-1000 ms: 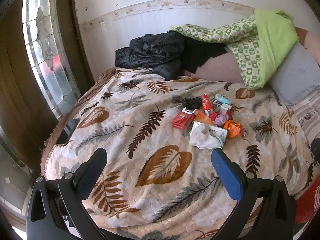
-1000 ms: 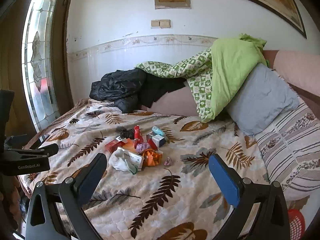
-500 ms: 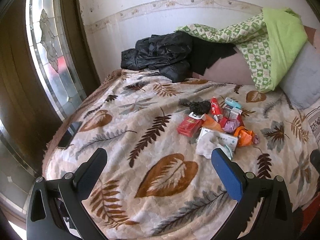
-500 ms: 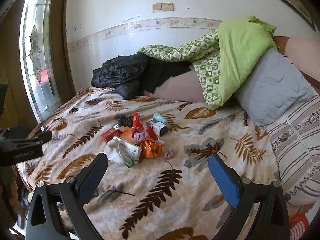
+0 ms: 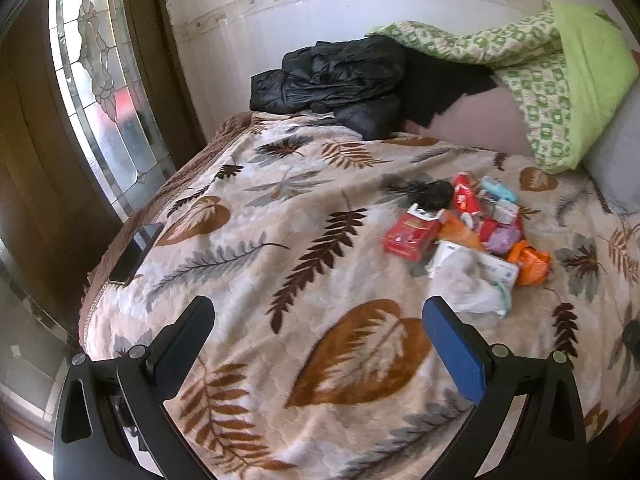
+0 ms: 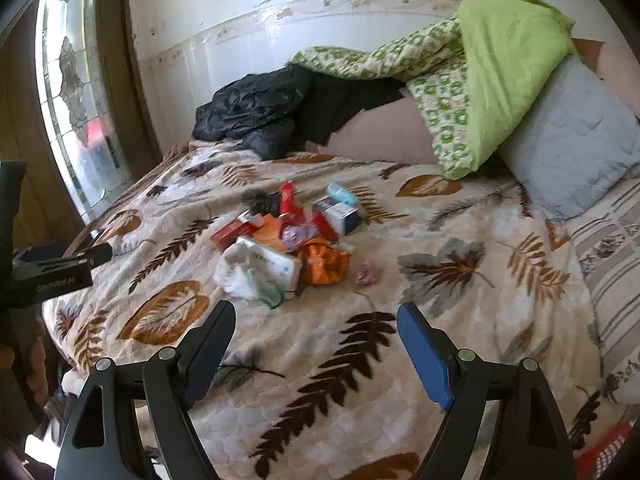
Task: Collect trash
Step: 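Move both tools toward the pile of trash on the blanket, then grasp the red cigarette pack with the left tool while the right tool grasps a white cloth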
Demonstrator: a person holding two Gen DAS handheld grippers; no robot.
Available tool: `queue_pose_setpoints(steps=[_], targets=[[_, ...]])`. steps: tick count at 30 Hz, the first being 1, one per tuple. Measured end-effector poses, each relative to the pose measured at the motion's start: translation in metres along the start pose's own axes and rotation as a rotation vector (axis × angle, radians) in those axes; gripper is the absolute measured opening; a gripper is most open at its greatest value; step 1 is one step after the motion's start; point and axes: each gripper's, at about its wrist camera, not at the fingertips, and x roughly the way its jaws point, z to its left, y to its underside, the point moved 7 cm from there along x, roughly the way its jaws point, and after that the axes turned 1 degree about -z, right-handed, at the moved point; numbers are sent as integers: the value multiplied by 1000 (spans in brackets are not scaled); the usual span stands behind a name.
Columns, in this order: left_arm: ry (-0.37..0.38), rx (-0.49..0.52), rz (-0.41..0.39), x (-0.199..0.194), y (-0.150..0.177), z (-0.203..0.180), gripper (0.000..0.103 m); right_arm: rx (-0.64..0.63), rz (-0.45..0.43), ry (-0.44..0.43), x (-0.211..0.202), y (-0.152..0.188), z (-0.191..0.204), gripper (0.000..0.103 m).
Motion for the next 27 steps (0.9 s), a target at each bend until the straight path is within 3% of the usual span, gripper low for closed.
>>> queue_pose_setpoints(steps=[8,18,24,27], targets=[[22,46,38,31,-10,16,103,-98,52,-114,48,-3,44,86],[196,102,93,98,-33,-15,103,-190,149,-183,140,-8,80,86],[295,100,174,153,-50,-45,103,-191,205,-185,183,-2,86,76],[378,72,200,171,-53,-56,103,-182,230,-191,194,2,87,55]])
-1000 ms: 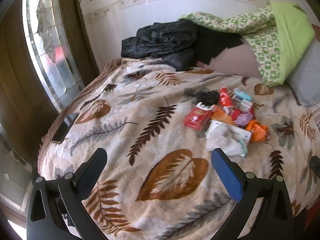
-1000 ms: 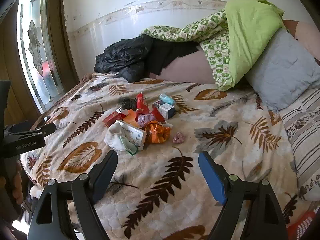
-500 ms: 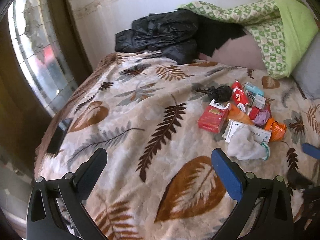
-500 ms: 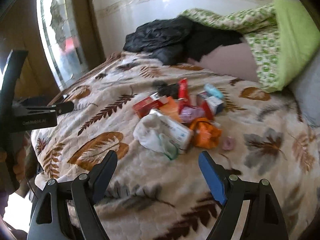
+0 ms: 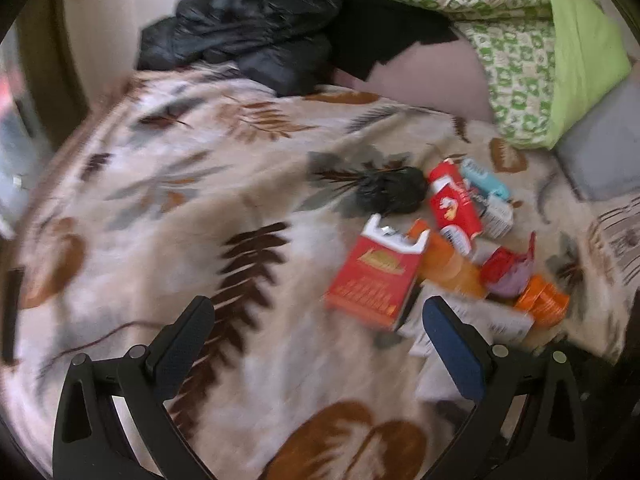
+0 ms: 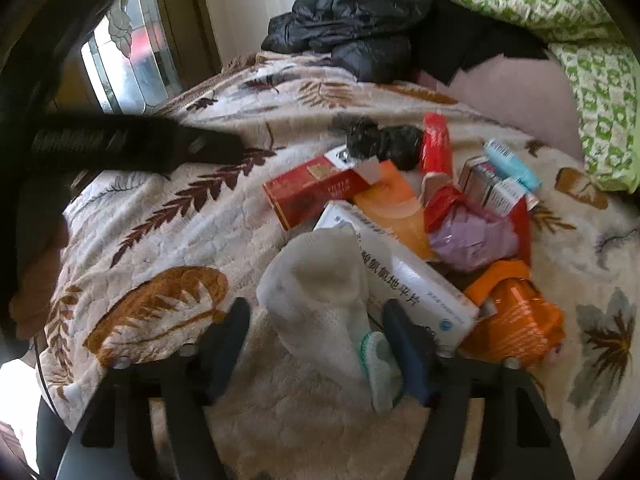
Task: Collect trash
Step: 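Grasp the red cigarette pack with the left tool while the right tool grasps a white cloth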
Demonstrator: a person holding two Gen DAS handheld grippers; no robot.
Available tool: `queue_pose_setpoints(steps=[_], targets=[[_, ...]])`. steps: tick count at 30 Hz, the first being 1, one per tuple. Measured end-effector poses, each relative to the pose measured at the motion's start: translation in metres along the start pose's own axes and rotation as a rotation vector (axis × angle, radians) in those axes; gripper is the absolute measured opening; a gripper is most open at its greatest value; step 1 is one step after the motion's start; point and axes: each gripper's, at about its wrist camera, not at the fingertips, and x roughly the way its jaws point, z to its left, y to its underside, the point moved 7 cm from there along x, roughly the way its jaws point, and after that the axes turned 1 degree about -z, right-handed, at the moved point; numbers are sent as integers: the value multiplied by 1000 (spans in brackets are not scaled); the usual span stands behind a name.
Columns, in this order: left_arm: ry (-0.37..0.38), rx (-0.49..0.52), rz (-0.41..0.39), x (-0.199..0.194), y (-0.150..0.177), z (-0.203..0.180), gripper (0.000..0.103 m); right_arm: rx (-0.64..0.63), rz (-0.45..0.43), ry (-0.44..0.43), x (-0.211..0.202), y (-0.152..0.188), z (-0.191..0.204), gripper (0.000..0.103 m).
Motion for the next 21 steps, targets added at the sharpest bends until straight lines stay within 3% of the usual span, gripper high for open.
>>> queue_pose_setpoints(steps=[1,5,11,15,16,17,18,21], targets=[[19,-10,12,9,-3,-1,103,6,11,-10,2,1,0,39],[59,0,46,36,-7,-7,103,41,17,-52,-4,5,-3,27],[102,84,72,59,-6,-26,103,112,25,-89,-30,23,-11,26],[118,84,101,72,-6,-36,103,180,27,-99,-45,34,-21,26],[127,79,113,75,-5,-37,98,193,26,-100,-47,35,-22,26],[140,74,129,77,-3,-39,74,210,28,-100,-50,37,-25,26],[154,68,151,79,0,-41,61,220,29,-99,-53,39,-26,26],[121,54,148,73,1,-38,58,238,21,-96,-62,40,-26,26]])
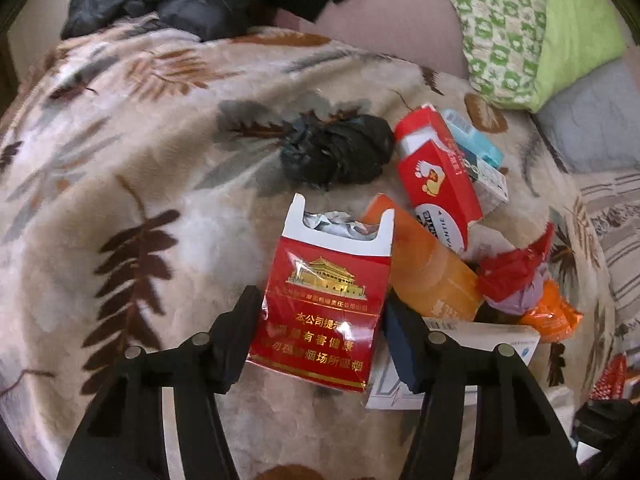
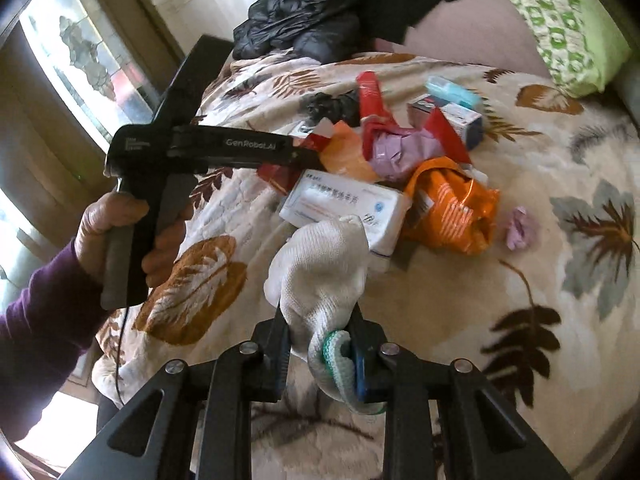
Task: Collect trash
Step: 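Grasp the red cigarette pack with the left tool while the right tool grasps a white cloth, then carry the cigarette pack and white cloth toward the red basket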
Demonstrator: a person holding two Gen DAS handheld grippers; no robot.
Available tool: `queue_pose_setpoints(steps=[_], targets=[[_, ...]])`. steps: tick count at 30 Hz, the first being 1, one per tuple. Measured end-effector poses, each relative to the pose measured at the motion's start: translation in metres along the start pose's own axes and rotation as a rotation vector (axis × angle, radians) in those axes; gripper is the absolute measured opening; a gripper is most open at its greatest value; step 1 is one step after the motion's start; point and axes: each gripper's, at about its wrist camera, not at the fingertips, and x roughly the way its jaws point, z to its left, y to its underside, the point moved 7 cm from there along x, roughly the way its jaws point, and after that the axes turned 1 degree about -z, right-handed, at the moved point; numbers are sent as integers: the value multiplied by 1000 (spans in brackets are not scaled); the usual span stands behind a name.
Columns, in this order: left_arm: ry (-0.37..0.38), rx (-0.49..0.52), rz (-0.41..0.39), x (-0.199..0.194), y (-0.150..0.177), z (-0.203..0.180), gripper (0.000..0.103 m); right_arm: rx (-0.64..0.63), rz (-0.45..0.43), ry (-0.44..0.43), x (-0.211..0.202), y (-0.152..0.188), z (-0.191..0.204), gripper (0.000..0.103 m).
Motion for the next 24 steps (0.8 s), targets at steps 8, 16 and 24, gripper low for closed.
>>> queue_pose_setpoints(steps=[8,16,24], targets=[[-144,26,-109,-77,22,4,57,1,-54,17,-34,6,9,26],[-182,51,-210,-159,66,-23,58,48,-115,38,-76,17,9,26],[-169,72,-282,-200,88,-66,58,69,-172,101,-122,29,5,26]])
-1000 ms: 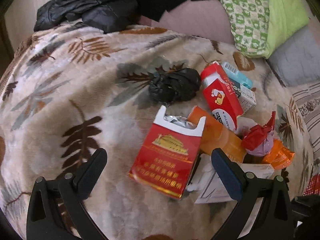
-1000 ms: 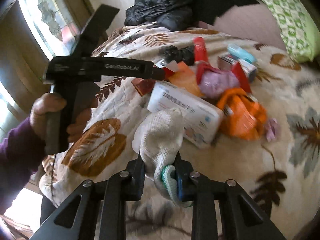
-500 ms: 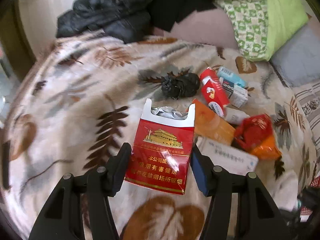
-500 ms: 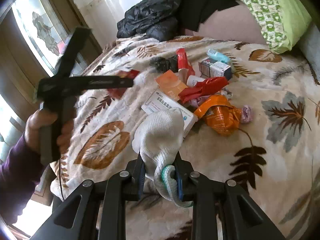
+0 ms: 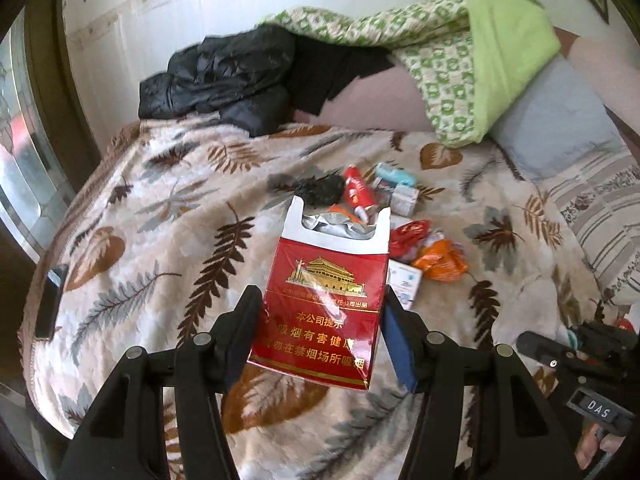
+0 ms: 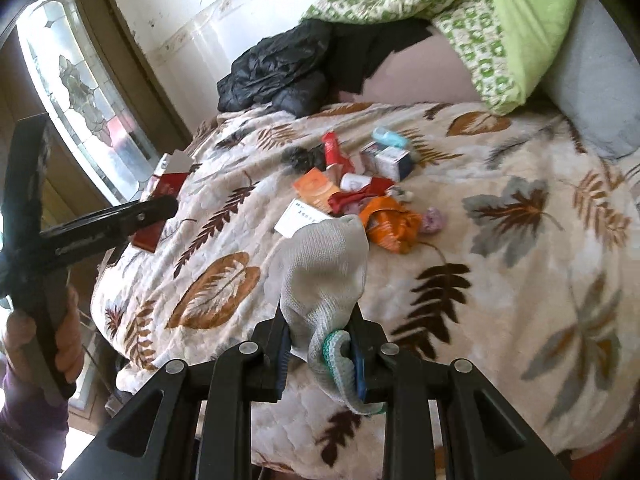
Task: Collect trash
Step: 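Carry the cigarette pack and white cloth toward the red basket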
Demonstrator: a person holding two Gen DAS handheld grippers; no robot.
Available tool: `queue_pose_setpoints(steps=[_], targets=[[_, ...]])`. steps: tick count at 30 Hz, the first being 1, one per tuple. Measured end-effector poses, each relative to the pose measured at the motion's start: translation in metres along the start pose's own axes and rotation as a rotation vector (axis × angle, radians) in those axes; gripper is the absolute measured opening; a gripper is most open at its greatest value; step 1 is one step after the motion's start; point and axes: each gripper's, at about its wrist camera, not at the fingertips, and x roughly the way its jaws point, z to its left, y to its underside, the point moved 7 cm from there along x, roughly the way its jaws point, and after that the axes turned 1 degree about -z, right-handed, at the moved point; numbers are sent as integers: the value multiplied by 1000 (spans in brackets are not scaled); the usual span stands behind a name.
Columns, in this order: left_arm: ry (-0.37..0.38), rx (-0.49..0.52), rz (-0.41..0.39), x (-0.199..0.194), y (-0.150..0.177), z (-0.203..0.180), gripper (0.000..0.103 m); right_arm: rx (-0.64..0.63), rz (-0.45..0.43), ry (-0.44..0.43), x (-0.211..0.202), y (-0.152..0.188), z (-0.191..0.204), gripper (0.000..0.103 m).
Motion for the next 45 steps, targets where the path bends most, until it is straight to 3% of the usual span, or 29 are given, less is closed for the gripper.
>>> queue_pose_setpoints(steps=[9,24,33,45], targets=[[-18,112,-38,-19,2,-48,58,50,-69,89,-53,5,-25,26],[91,274,-37,-20,3,-141,58,193,-135,259,-118,35,-95,26],[226,394,-15,-21,7,-220,58,305,-203,365,-171,56,-144,26],[488,596,46,-31,37,-386,58,575,-277,623,-282,146,-253,26]])
